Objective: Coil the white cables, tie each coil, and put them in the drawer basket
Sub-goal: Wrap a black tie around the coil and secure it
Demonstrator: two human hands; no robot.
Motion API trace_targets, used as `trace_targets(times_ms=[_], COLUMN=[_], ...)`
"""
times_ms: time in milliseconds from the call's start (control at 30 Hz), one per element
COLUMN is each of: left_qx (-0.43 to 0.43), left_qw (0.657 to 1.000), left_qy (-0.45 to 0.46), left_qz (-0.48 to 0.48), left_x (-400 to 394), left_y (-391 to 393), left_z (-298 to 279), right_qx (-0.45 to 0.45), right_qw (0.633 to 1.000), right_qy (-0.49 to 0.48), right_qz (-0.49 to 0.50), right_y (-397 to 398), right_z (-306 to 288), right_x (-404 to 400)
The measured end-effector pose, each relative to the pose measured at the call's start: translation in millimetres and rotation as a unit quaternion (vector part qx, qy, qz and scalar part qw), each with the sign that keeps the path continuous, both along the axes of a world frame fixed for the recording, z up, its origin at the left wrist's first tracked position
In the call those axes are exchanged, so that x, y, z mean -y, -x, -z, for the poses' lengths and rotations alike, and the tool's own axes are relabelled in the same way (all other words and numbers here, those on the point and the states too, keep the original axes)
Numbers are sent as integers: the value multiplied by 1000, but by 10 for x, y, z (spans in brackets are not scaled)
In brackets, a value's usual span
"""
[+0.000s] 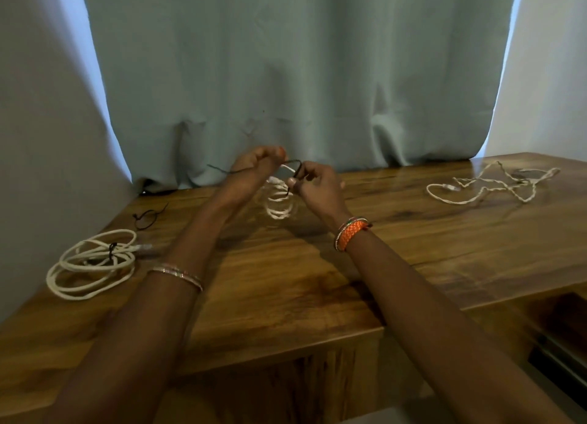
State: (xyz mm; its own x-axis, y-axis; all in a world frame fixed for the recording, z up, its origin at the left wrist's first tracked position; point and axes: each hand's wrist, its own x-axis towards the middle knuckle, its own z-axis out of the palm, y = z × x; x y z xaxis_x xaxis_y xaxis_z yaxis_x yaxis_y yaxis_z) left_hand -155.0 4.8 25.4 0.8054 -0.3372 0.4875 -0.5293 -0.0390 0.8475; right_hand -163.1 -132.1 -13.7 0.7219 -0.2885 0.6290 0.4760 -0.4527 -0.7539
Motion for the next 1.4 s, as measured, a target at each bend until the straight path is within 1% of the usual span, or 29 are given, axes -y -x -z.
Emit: trace_targets(times_ms=[67,200,333,400,500,567,600,700,800,833,933,1000,1033,1100,1233,1267,1333,1400], left_qx=[10,49,63,82,126,166,183,223,278,293,315,295,275,236,166,143,83,42], left_qw=[1000,992,992,989,975,959,951,934,909,902,893,908,921,934,954,962,979,986], left_qy=[-25,-120,-107,-122,-177,-210,-219,-217,-238,-240,-230,-199,-177,-147,-133,-125,-81,-43], left_qz=[9,-8,-9,-27,-56,-93,-115,-174,-200,-206,-226,-218,-213,-223,-210,-198,-169,-158], left_x=[-35,-167,-198,-186,-158,-129,-122,-163,-229,-236,-225,-198,-179,-140,-121,-128,-172,-222], left_y=[-10,-46,-77,-72,-84,-96,-93,-86,-61,-63,-50,-37,-25,-6,-10,-32,-76,-108], left_z=[209,346,380,396,416,425,421,412,413,410,386,370,360,338,314,320,318,315], right_qx=[-26,-83,-105,-109,-108,-104,-95,-72,-45,-36,0,36,52,80,101,102,103,110], right_qw=[998,995,993,993,993,994,995,990,979,978,987,985,981,971,959,960,968,975], right_qy=[-37,-24,-14,-16,-3,11,29,124,194,199,155,153,166,191,234,230,202,176], right_qz=[-42,-52,-42,-42,-40,-33,-24,13,50,49,45,74,91,115,124,121,105,81], right_y=[-55,-134,-123,-137,-142,-96,-47,71,108,118,137,162,172,186,204,202,198,196], right_z=[15,62,71,69,84,85,66,6,-27,-41,-67,-68,-61,-51,-32,-26,-35,-53], right_x=[50,47,-14,-23,-25,-37,-47,-67,-100,-118,-177,-218,-233,-256,-273,-277,-283,-284])
